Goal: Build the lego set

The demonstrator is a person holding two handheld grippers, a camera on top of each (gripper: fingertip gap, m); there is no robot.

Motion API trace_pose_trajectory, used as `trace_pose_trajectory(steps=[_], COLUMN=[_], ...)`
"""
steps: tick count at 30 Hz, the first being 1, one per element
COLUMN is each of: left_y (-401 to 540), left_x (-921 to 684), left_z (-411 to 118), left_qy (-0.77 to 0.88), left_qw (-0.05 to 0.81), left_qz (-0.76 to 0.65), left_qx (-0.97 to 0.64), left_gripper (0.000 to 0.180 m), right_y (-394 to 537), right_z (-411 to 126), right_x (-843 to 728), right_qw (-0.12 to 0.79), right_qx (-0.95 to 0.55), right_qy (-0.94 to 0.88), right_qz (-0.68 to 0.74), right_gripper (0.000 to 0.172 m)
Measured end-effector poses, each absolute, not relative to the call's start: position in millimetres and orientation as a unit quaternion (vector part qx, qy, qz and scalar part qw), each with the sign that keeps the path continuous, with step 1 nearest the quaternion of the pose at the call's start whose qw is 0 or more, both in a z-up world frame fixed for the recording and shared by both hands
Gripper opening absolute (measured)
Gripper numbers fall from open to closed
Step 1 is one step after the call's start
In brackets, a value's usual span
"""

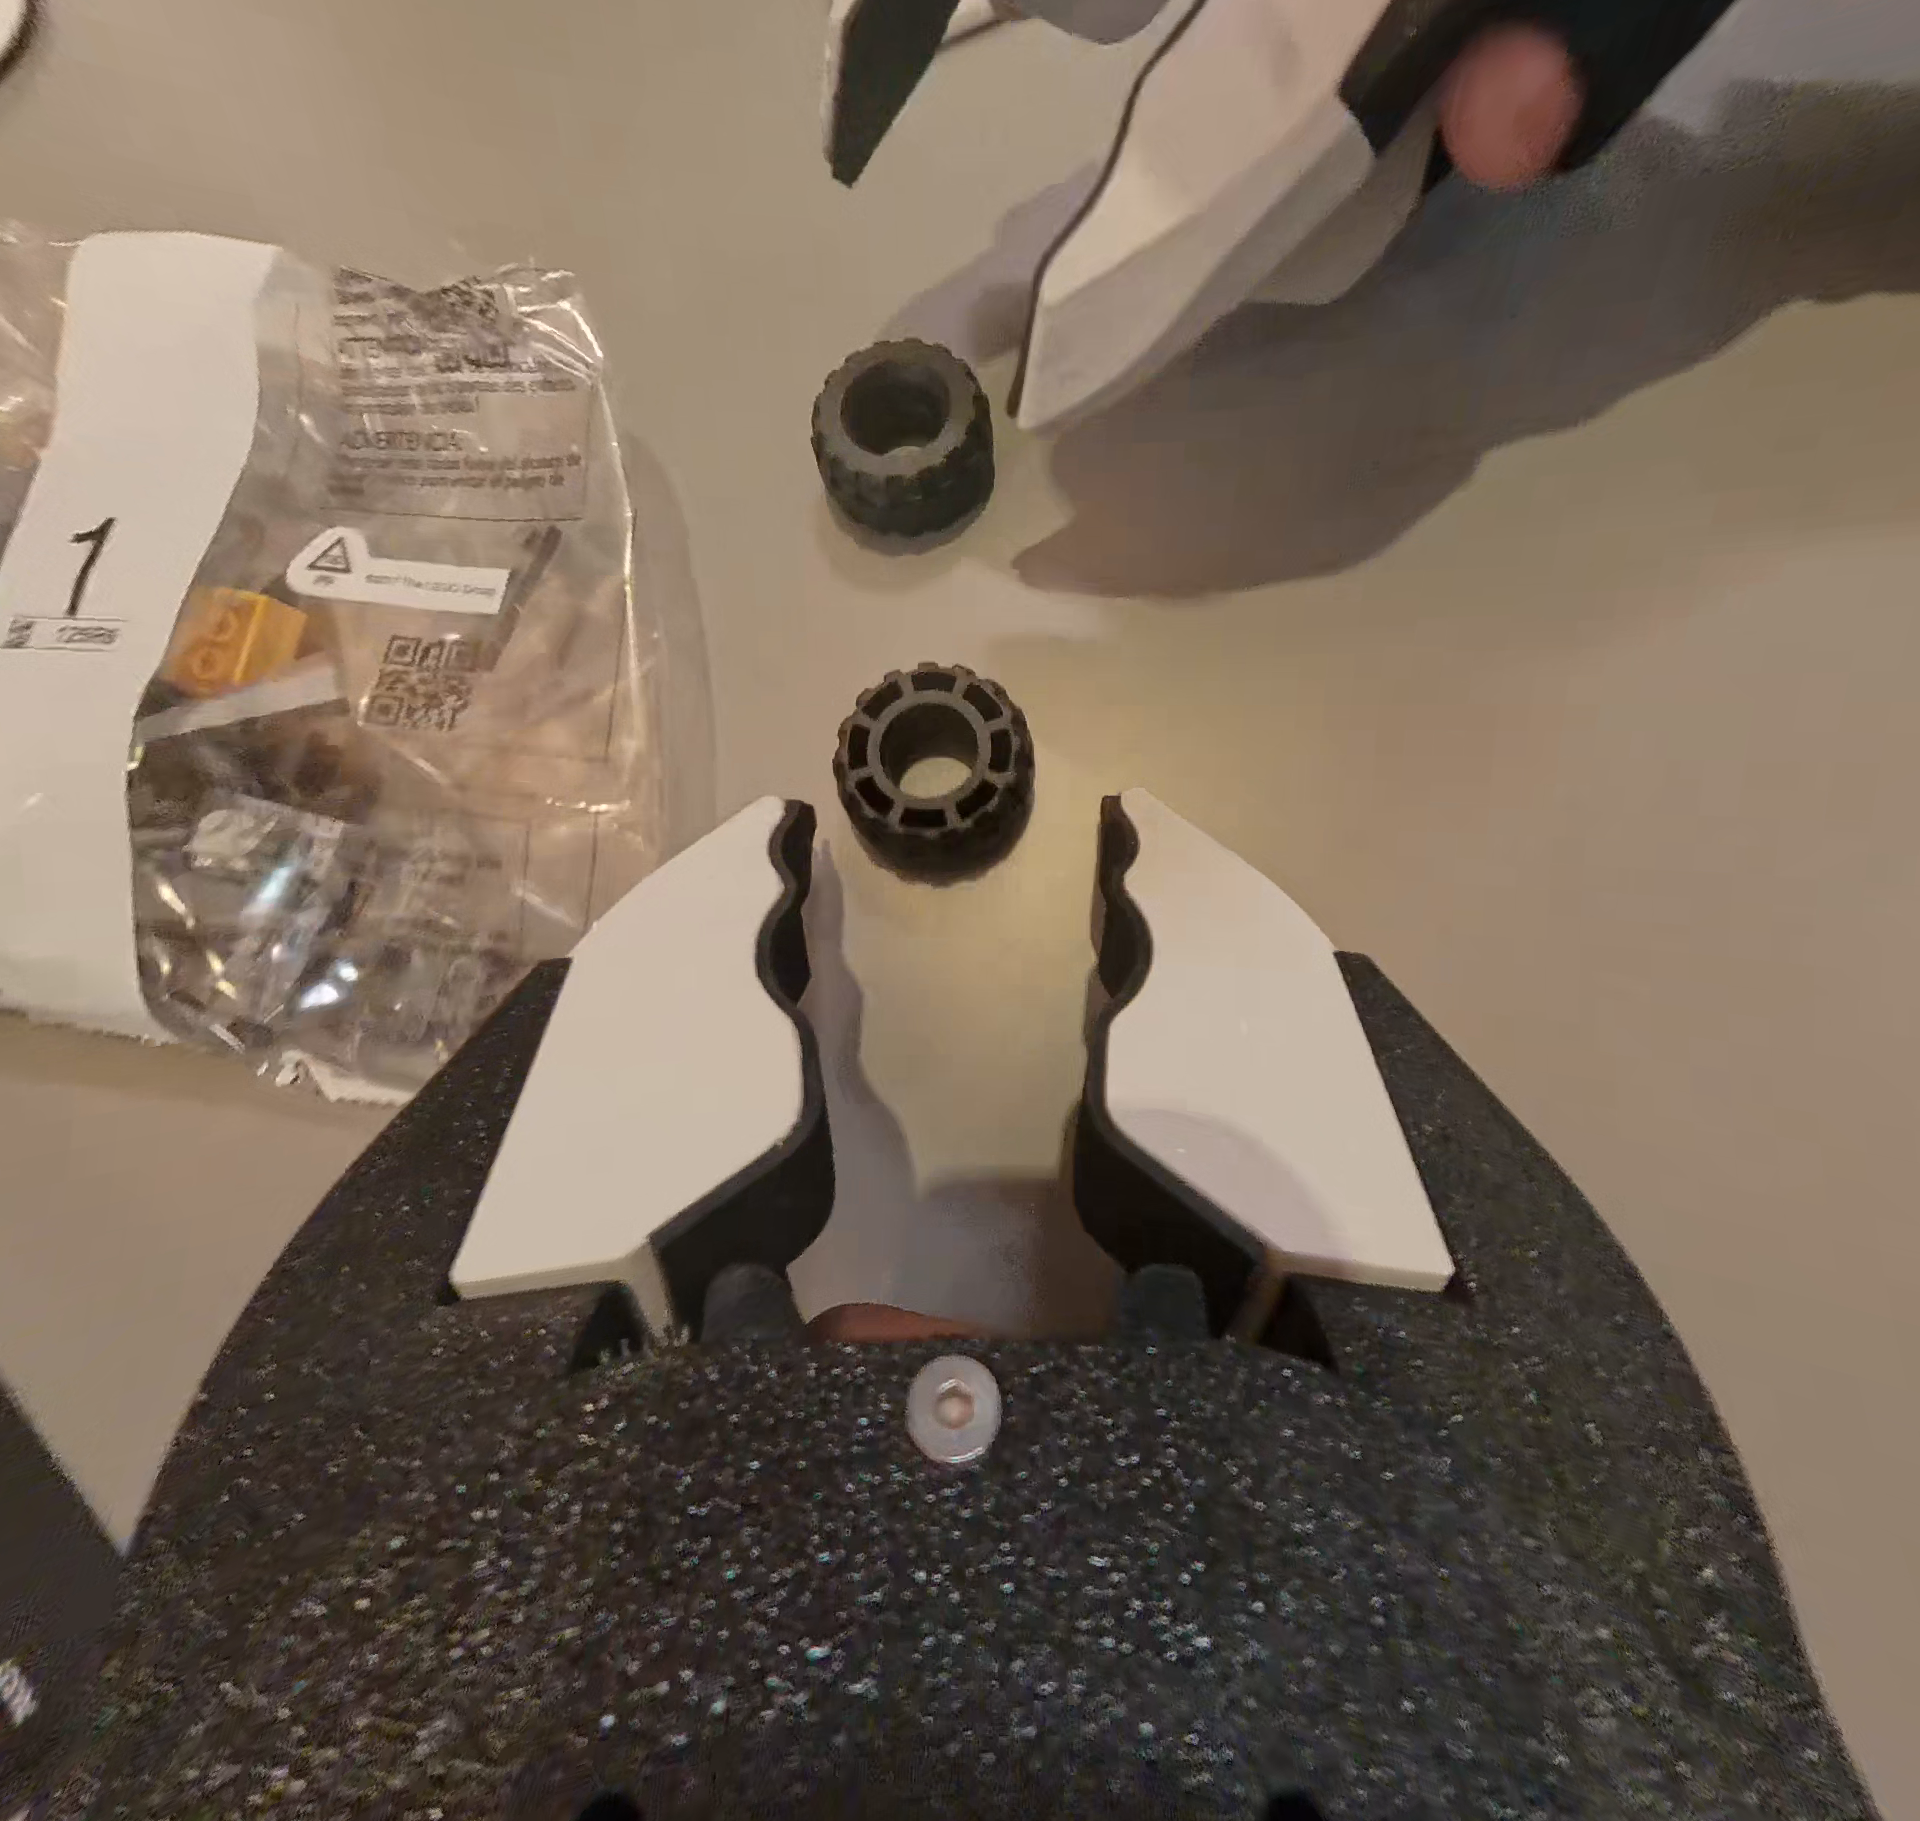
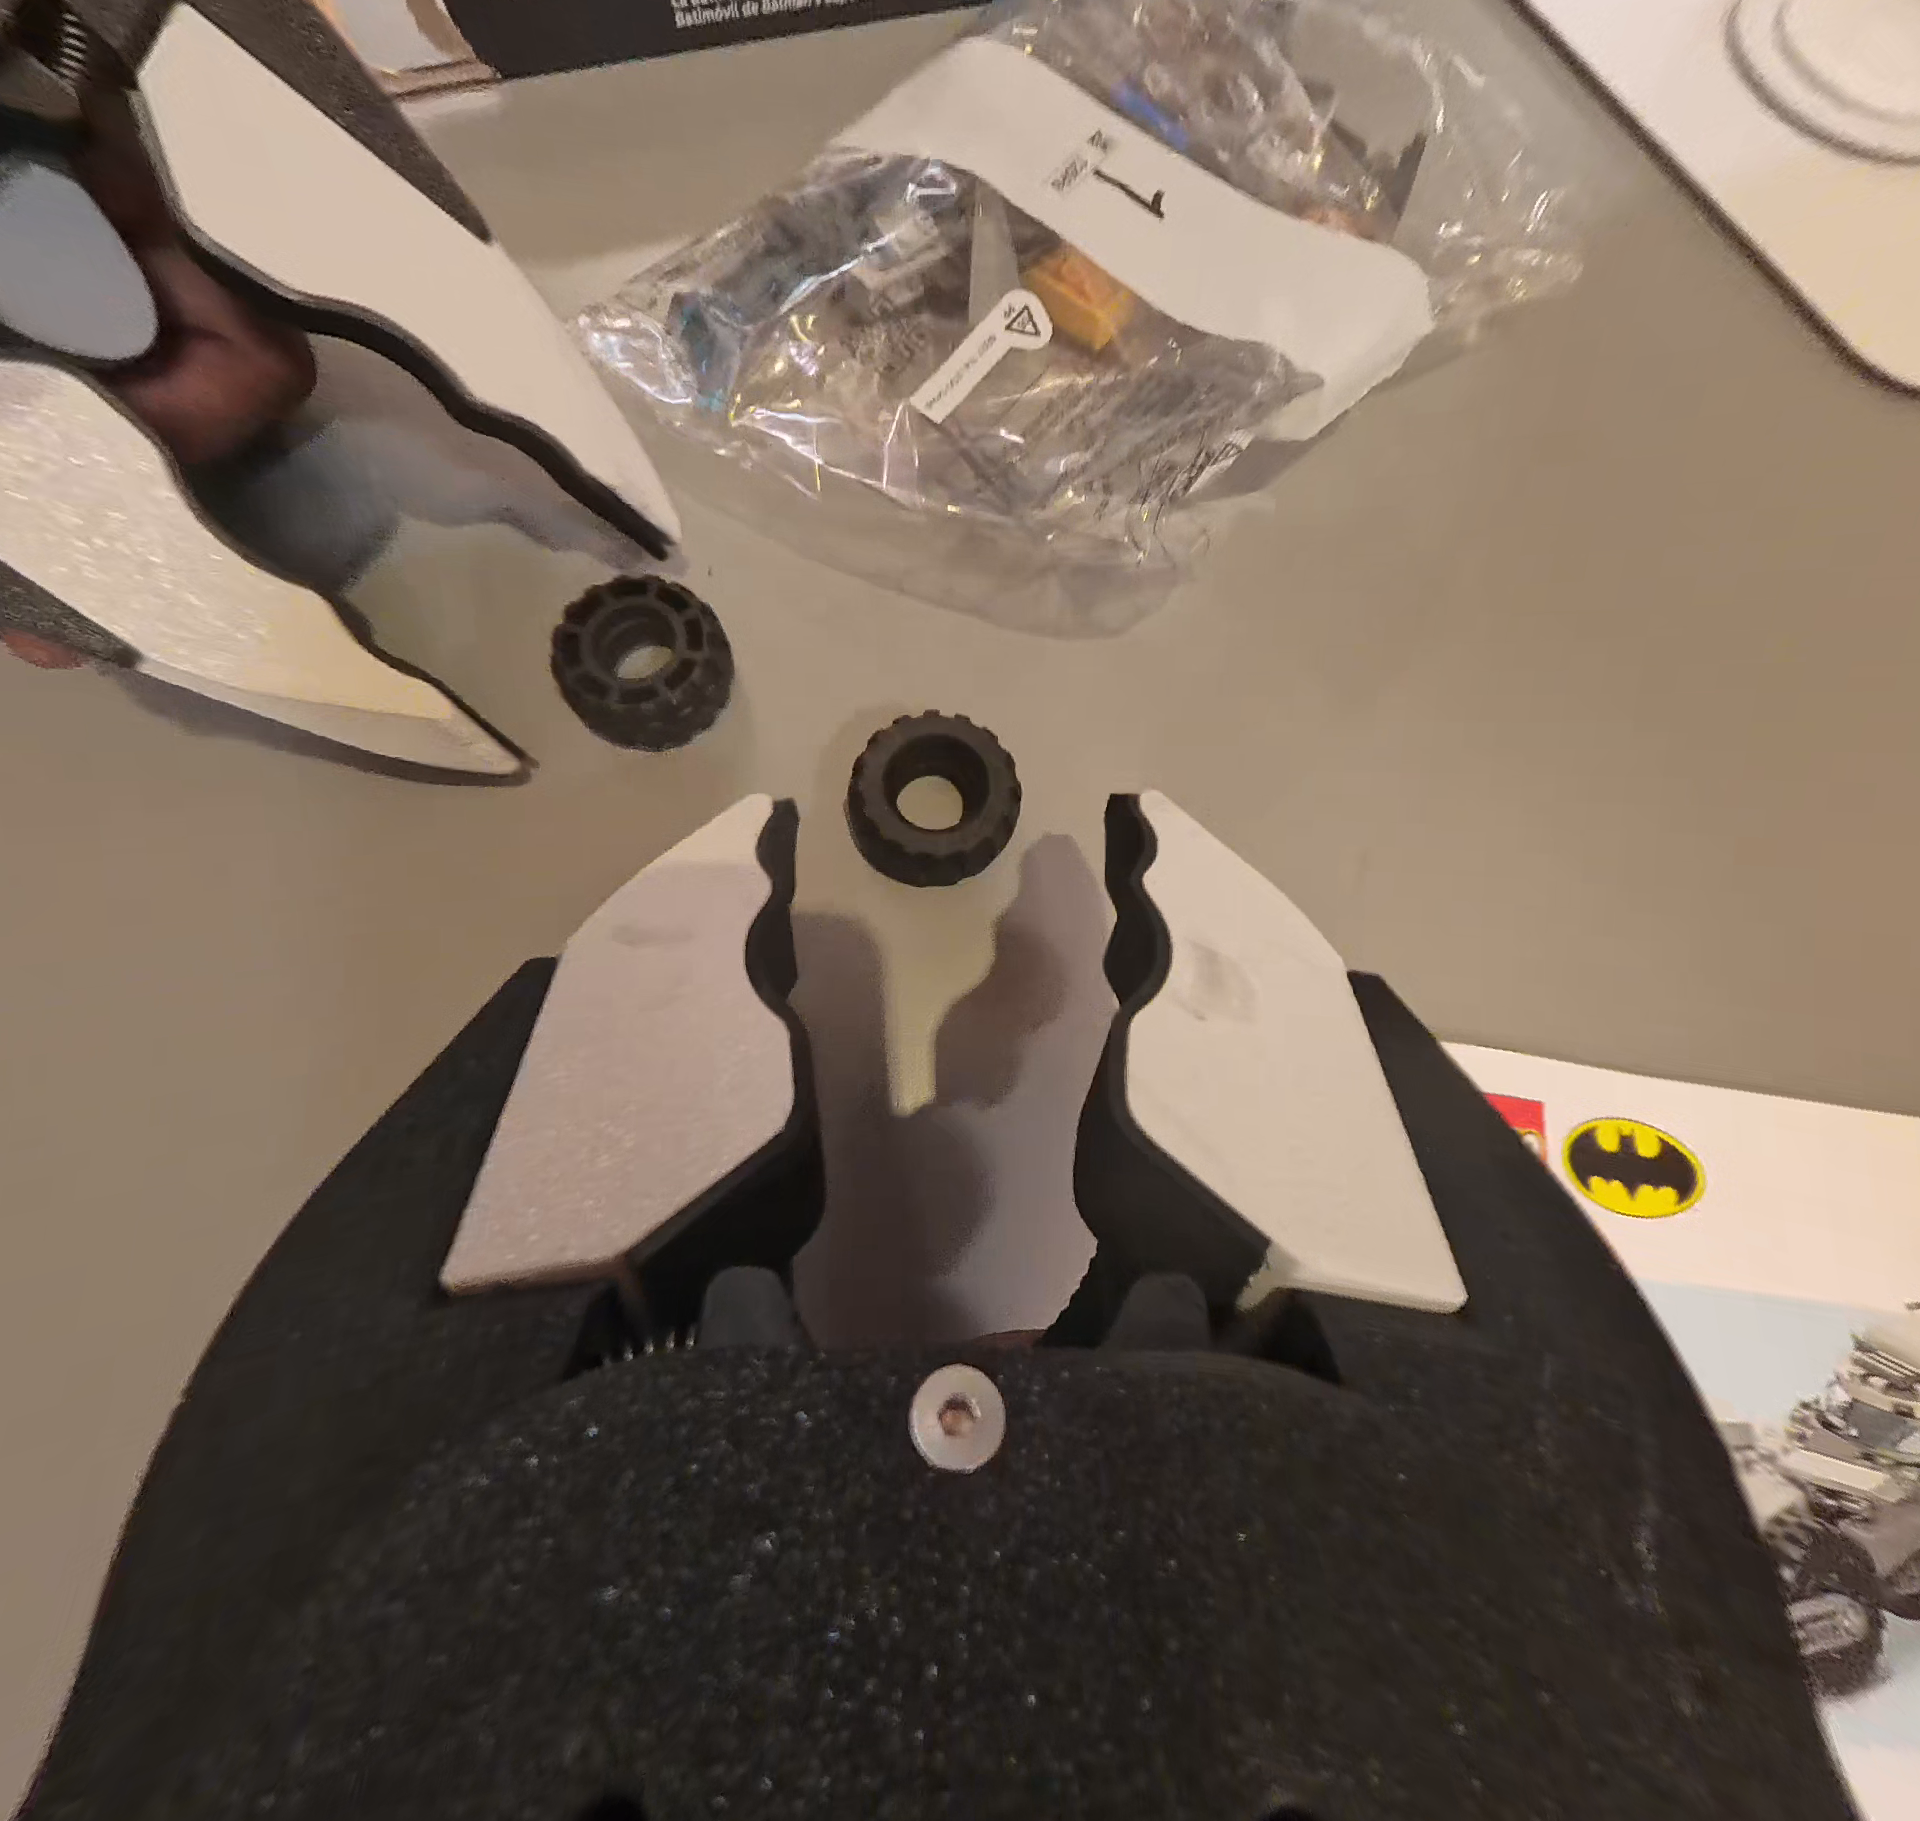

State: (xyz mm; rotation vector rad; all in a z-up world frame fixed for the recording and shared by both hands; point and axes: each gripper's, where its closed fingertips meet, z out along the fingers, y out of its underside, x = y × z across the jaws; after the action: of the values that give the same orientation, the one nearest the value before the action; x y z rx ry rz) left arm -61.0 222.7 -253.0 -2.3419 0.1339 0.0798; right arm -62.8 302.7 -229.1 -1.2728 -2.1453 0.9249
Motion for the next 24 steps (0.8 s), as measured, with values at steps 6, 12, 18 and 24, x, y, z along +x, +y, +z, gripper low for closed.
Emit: trace_pose_trajectory(steps=[6, 12, 18, 24], left_y=[237, 222, 129, 20], left_x=[-64, -56, -114, -204], left_z=[-260, -251, -213, -206], left_qy=[0.041, 0.052, -0.029, -0.149], left_qw=[0.365, 0.390, 0.429, 0.370], left_qz=[0.014, -0.004, 0.070, 0.185], left_qx=[-0.930, -0.919, -0.900, -0.898], left_gripper=[0.039, 0.039, 0.039, 0.039], right_y=[297, 300, 302, 301], right_z=[-248, -255, -256, -257], right_x=[-66, -69, -69, -72], right_qw=[0.219, 0.227, 0.225, 0.243], right_qx=[-0.475, -0.479, -0.484, -0.473], right_qy=[-0.793, -0.798, -0.796, -0.803], right_qz=[0.313, 0.287, 0.284, 0.268], right_gripper=[0.058, 0.048, 0.041, 0.037])
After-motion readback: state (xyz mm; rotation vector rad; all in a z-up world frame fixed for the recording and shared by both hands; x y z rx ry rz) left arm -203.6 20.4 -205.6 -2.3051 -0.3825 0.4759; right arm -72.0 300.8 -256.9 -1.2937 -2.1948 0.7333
